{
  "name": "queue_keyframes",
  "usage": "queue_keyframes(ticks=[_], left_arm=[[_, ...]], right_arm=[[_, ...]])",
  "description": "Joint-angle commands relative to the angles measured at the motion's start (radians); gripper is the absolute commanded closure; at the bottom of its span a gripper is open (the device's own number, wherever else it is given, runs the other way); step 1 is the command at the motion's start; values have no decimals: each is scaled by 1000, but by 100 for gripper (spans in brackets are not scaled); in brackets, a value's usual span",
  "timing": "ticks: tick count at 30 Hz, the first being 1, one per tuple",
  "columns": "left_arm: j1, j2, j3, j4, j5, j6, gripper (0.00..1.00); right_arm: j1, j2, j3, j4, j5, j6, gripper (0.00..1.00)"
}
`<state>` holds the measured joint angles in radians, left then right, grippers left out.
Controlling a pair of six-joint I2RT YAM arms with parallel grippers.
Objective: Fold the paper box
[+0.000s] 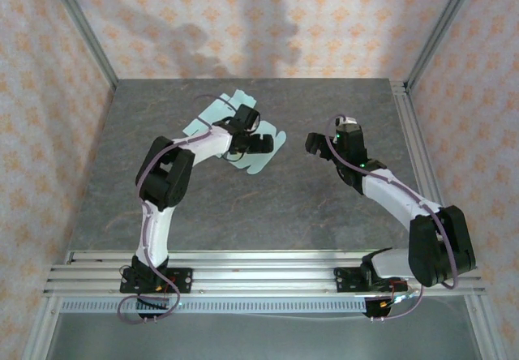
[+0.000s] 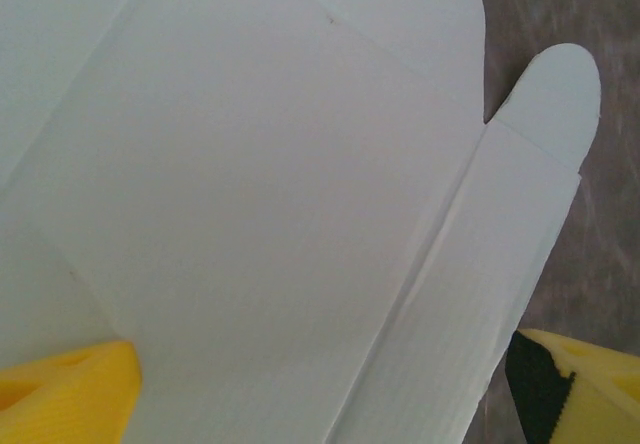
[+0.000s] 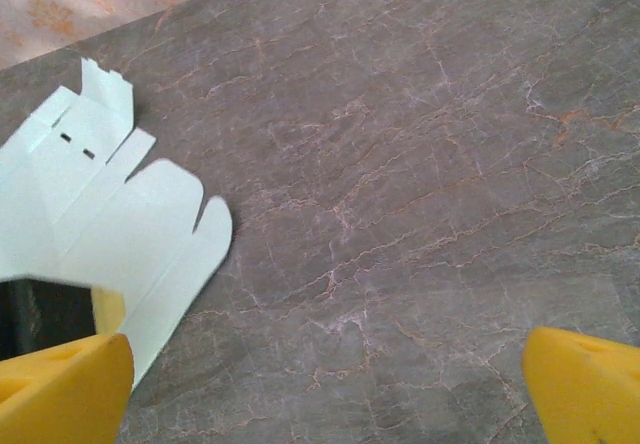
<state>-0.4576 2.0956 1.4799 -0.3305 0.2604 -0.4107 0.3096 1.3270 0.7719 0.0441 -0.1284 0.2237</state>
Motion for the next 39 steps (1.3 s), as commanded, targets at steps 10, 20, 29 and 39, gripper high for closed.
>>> queue_keyframes(ticks=[10,20,29,39], left_arm=[[9,-289,-256,32,128,54,3],[120,-524,-461,125,-115,-178,1],[249,-758,-663,37,-202,-269,6],[259,-953,-750,-63,-260,-241,7]], right_arm=[[3,47,54,-35,-47,57,1],[18,191,152,-33,-207,66,1],[163,571,558,-119,-271,24,12],[266,992,1037,-219,-307,208,20]])
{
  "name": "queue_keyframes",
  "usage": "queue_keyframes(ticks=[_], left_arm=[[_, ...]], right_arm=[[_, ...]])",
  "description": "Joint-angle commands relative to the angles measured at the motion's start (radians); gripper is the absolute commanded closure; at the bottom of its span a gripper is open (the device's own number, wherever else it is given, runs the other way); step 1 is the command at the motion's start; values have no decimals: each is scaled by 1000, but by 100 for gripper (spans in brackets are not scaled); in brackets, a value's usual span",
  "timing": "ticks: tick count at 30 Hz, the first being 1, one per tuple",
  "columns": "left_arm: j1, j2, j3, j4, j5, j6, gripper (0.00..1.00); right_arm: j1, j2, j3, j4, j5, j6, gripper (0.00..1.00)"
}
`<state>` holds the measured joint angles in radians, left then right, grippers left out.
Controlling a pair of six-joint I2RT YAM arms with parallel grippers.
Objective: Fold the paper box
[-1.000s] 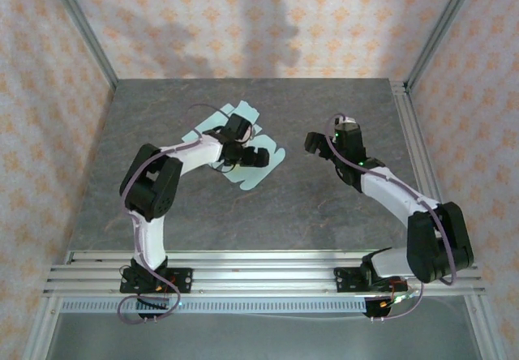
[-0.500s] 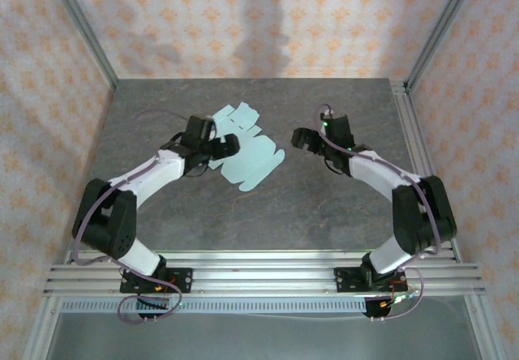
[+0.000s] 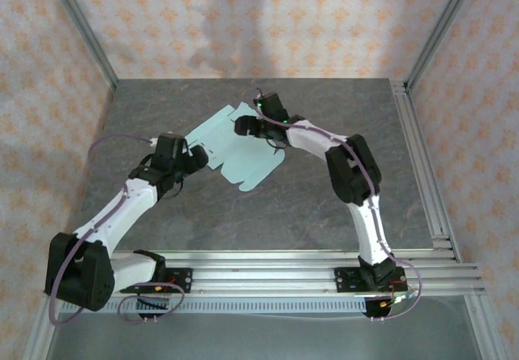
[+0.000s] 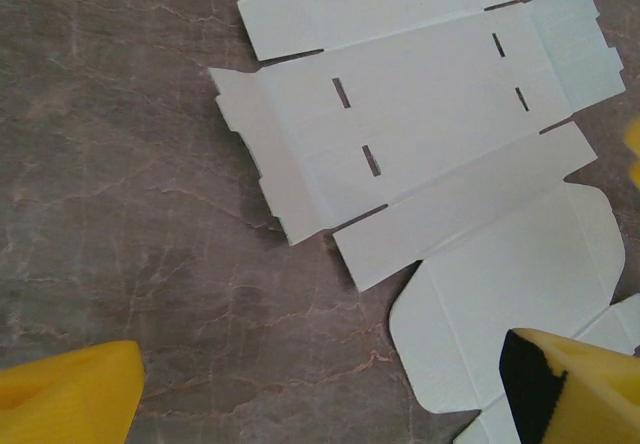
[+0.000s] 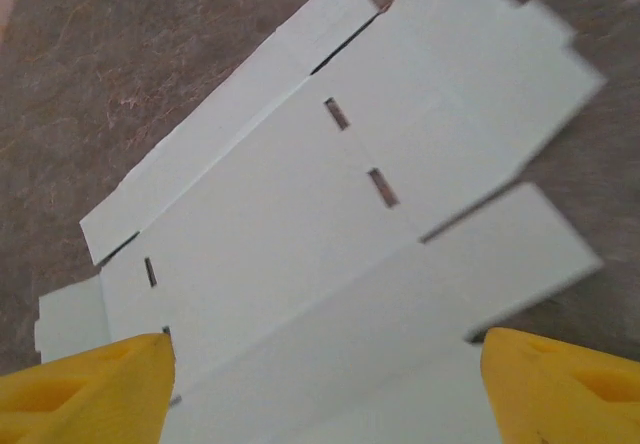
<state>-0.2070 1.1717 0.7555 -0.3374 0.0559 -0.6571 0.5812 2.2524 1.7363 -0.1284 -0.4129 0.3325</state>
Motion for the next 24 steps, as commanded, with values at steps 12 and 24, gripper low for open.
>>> queue_keyframes(ticks=[12,24], left_arm=[[9,21,-3,-19,10,62,4],[-10,105,42,28,64,71,4]], right_arm=[[-44,154,149,-122,106,269,20],[-193,-120,-245,-28,177,264,20]])
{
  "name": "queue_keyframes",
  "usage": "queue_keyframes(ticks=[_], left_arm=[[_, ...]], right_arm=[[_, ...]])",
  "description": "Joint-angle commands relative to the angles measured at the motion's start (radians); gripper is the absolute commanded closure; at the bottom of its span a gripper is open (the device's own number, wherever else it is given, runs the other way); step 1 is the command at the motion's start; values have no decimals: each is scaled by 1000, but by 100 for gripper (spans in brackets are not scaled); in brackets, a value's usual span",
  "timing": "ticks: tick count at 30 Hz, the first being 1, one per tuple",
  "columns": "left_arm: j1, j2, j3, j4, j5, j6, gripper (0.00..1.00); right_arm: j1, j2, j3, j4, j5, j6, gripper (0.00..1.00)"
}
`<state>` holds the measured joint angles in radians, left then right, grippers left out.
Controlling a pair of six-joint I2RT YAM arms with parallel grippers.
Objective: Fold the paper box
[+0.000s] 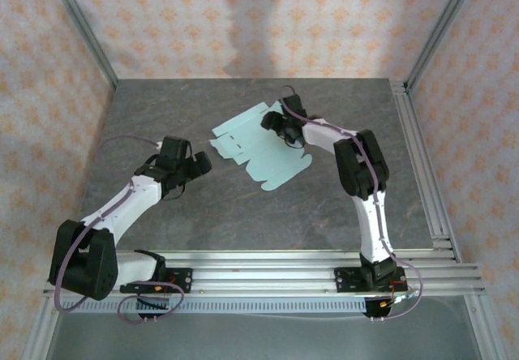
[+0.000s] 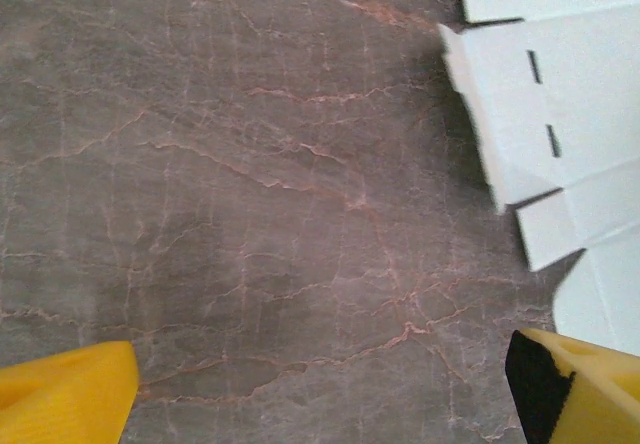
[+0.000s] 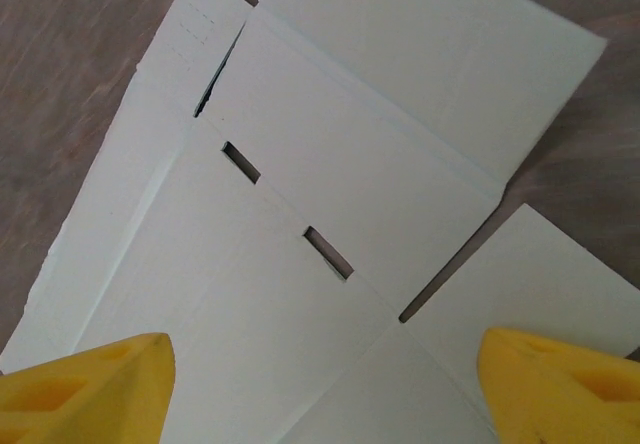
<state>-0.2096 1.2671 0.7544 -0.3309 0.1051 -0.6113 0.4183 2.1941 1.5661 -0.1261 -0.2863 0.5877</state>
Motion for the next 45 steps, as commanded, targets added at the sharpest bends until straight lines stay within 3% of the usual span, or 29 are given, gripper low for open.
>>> queue_keyframes(ticks=[1,6,12,16,29,36,45], left_arm=[[-12,16,48,23,19,29,4],[-38,50,76,27,26,36,4],[-64,83,104,37,30,48,3],[-74,97,111,40,30,57,3],[-79,85,105,44,31,69,2],[-78,74,94,55,6,49,2],[-27,-2,75,20,-39,-11,0]], right_arm=[[-44,-89,-113,-21,45,2,21],[-89,-247,-289,30,22,-95,20],[-95,-470,-498,47,152,-191,11],[-97,-550,-598,20,142,-224,9],[-44,-576,-696,-47,-8,-226,8],[63,-556,-717,-6,-30,-134,8],[233,-399,-649,157,-45,39,9]])
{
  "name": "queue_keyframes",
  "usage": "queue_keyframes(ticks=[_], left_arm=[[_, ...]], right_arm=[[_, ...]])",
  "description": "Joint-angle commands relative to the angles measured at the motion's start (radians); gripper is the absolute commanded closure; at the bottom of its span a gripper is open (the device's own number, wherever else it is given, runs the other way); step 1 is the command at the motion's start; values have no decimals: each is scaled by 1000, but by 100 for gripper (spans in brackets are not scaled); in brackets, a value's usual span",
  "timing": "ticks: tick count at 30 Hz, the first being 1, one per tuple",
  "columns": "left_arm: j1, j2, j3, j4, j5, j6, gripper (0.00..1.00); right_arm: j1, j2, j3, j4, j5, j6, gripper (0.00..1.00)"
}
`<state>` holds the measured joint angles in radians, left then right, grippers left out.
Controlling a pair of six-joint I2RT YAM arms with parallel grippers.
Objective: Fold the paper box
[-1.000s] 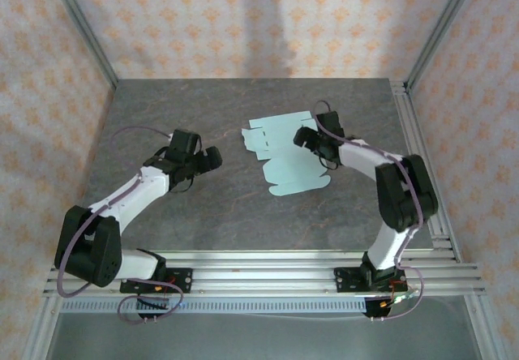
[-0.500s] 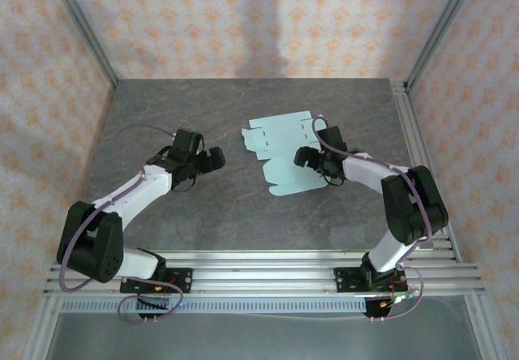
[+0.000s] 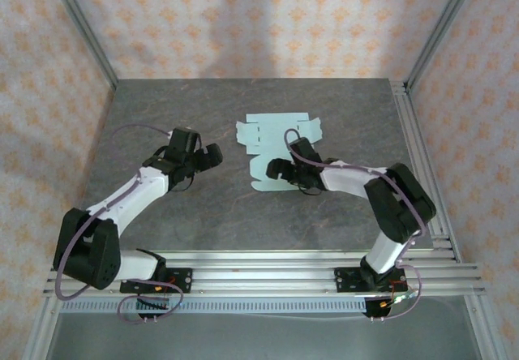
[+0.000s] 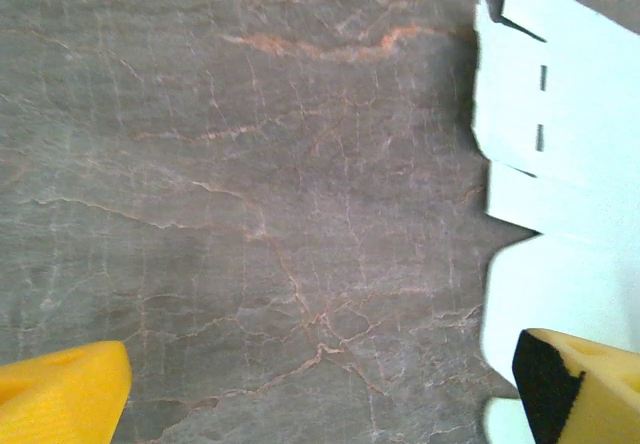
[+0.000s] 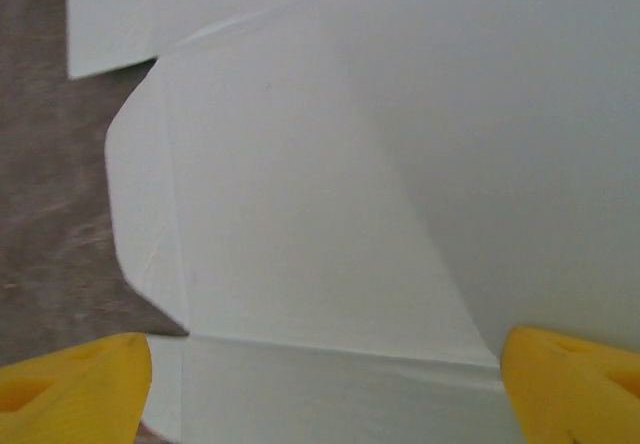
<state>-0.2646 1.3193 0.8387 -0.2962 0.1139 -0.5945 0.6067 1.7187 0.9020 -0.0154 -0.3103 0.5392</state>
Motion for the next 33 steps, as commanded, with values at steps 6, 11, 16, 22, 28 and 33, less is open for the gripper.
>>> queue_keyframes(ticks=[6,11,16,22,28,33], left_arm=[[70,-115,-34,-43,-60,-10,0],[71,-123,-31,-52,-39,-4,0],[70,-124,-34,-49,-47,4,0],[67,-114,-43,-20,-34,-1,0],[65,-142,-57,-31,-39,6,0],[64,-161,-69,-42,-46,10,0]], right_arm=[[118,209,147,194,-103,185,10],[122,168,171,239,-76,165,10],[84,35,162,105,107,-1,12],[-42,126,282,9,106,-86,10],[-110,345,539,-140,53,-109,8],[-120,496,740,-288,26,-117,8]])
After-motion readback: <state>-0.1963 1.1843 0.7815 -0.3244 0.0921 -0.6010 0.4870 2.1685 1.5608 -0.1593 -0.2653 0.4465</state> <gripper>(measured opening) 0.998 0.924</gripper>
